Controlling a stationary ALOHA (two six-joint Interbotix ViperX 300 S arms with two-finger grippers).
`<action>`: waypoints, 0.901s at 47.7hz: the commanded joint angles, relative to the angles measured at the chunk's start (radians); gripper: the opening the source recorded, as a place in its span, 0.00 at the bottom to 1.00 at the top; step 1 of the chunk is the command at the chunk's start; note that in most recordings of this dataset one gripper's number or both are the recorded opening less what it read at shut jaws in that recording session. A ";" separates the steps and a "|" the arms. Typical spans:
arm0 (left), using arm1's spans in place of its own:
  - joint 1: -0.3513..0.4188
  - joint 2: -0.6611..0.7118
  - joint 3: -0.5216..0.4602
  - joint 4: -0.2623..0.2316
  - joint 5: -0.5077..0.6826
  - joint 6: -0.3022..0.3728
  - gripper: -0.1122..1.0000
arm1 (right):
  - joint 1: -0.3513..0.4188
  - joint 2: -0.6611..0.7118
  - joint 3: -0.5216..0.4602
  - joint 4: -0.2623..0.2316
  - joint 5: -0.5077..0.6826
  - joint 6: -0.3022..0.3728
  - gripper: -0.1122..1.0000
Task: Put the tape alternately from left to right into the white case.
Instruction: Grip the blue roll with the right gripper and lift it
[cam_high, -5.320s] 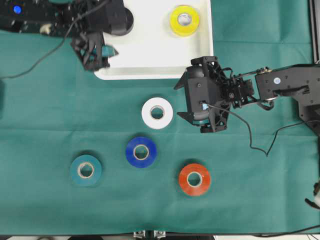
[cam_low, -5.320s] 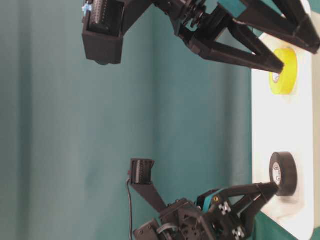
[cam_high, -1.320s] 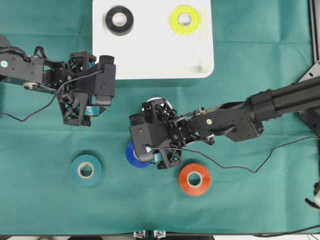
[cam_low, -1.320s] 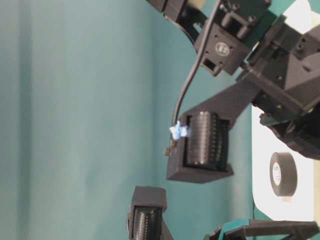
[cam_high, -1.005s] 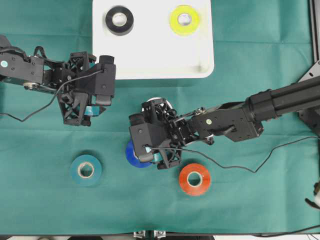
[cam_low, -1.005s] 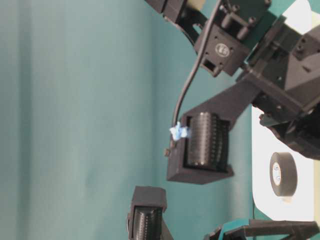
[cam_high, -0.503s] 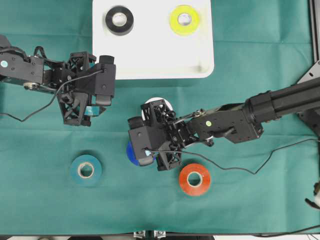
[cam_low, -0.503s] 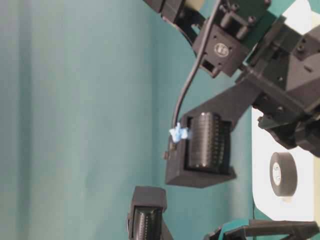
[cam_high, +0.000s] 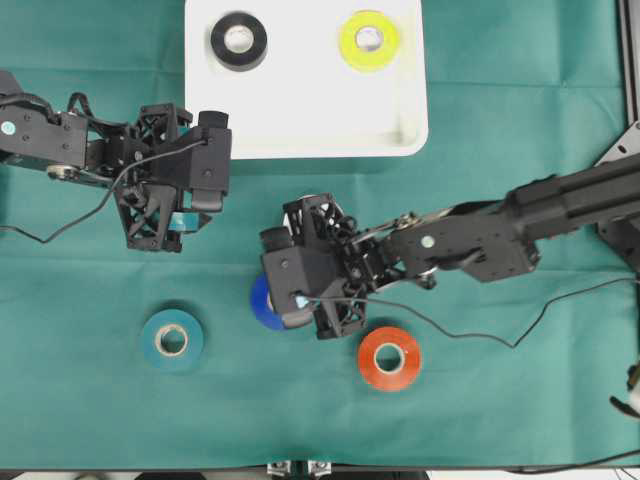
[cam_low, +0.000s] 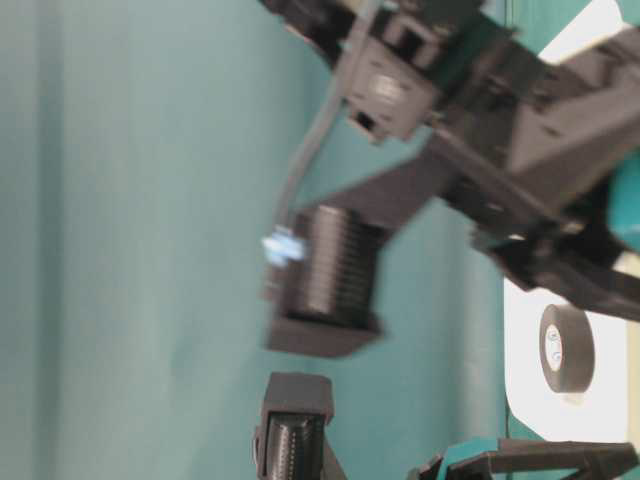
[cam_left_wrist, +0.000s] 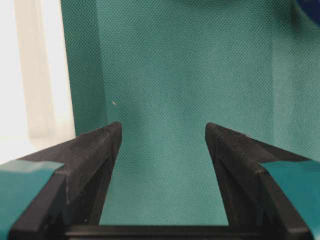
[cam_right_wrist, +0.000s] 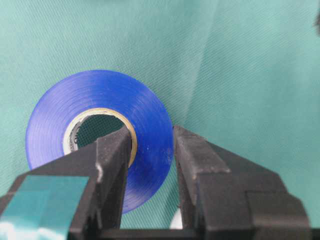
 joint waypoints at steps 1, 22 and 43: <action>-0.002 -0.023 -0.015 -0.002 -0.005 -0.002 0.97 | -0.002 -0.074 -0.003 -0.002 0.011 0.000 0.37; -0.002 -0.023 -0.015 -0.002 -0.005 -0.002 0.97 | -0.002 -0.138 0.002 -0.002 0.058 0.000 0.37; -0.003 -0.023 -0.012 -0.002 -0.006 -0.002 0.97 | -0.110 -0.138 0.026 -0.020 0.092 -0.003 0.37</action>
